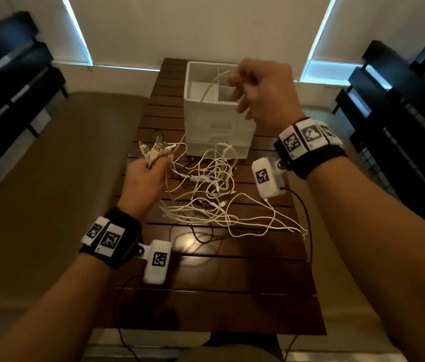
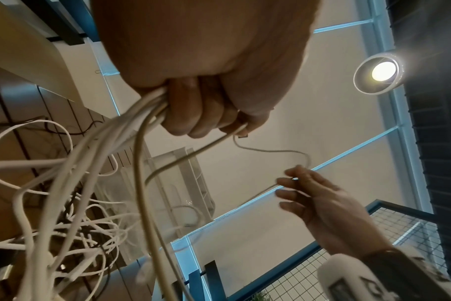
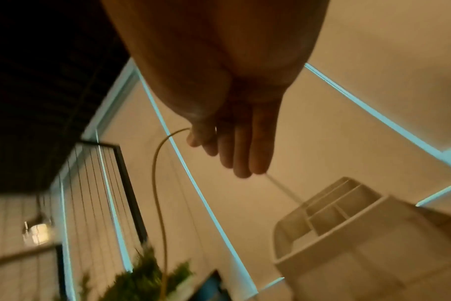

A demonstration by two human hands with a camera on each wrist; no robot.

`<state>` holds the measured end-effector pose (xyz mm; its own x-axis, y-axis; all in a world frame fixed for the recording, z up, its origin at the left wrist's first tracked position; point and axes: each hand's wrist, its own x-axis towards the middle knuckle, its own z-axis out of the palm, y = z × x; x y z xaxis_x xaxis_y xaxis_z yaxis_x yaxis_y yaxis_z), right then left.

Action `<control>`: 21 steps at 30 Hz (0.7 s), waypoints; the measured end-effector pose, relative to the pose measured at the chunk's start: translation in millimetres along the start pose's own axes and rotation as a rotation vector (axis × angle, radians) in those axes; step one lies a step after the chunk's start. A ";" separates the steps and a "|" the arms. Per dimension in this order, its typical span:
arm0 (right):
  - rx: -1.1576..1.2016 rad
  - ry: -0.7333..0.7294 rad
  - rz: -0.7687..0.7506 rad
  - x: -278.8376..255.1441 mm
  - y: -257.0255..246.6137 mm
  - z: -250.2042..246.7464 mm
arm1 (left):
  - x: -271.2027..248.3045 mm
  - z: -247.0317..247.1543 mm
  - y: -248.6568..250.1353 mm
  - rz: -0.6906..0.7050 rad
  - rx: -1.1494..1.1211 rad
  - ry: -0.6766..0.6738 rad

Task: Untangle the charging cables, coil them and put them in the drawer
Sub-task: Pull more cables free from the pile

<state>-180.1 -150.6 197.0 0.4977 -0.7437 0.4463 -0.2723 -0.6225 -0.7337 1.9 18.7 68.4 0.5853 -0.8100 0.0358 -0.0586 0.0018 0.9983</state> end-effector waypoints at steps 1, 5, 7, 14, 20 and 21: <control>0.024 0.042 -0.040 1.4 -2.8 -0.3 | -1.2 0.1 0.4 -0.007 0.000 0.010; -0.116 -0.122 -0.015 -1.3 -6.1 2.0 | -2.5 3.4 -2.3 -0.030 0.050 0.040; -0.054 -0.034 -0.035 -7.2 -3.7 3.4 | -1.1 5.2 -3.4 -0.046 0.041 0.038; -0.006 0.003 -0.021 -25.3 6.6 8.8 | 1.8 7.8 -9.3 -0.068 0.038 0.012; -0.088 0.069 -0.152 -23.6 -3.1 3.4 | 3.2 11.4 -9.0 -0.044 0.119 0.014; -0.048 0.169 -0.170 -15.8 -5.7 -2.6 | 4.6 11.0 -9.3 -0.038 0.117 0.023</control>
<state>-188.5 -135.9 195.4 0.3958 -0.6551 0.6436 -0.2370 -0.7499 -0.6176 -3.8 8.5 58.8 0.6070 -0.7947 0.0006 -0.1294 -0.0981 0.9867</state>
